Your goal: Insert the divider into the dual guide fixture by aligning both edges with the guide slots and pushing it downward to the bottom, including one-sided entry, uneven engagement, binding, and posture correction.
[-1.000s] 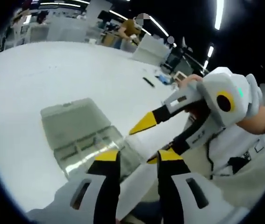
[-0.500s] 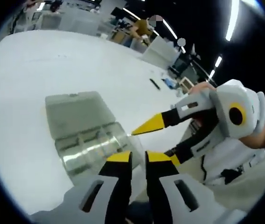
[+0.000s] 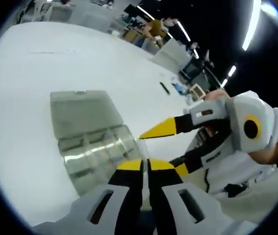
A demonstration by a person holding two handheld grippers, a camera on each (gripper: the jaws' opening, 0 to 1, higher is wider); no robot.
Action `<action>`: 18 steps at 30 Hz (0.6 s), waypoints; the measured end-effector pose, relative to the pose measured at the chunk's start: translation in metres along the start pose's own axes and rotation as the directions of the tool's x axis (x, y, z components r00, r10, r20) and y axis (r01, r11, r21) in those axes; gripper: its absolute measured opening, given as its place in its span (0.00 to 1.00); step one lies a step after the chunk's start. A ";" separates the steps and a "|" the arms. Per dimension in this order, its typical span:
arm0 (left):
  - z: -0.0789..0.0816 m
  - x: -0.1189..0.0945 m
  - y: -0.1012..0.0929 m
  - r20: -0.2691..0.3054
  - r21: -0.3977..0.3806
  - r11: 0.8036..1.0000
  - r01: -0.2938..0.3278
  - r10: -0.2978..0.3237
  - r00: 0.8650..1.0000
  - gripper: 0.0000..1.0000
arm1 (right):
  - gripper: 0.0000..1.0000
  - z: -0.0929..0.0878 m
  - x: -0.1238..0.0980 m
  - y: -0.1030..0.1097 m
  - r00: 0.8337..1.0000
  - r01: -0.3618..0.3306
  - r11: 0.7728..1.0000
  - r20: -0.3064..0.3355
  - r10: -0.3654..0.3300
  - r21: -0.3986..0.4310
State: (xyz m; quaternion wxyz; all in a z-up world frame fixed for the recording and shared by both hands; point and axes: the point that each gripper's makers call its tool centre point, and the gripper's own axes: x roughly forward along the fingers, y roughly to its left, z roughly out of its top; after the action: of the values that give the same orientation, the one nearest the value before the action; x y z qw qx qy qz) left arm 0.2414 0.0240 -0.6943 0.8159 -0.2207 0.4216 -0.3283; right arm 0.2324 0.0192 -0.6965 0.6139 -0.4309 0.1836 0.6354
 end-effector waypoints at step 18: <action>-0.004 0.001 -0.001 -0.013 -0.023 1.000 0.003 -0.003 1.000 0.00 | 0.27 0.000 0.000 -0.002 1.000 0.007 1.000 -0.004 -0.007 -0.003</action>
State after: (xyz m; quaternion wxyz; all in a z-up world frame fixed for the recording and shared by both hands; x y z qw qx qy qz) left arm 0.2380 0.0222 -0.6962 0.8101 -0.2285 0.4304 -0.3260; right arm 0.2339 0.0198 -0.6962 0.6151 -0.4337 0.1824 0.6327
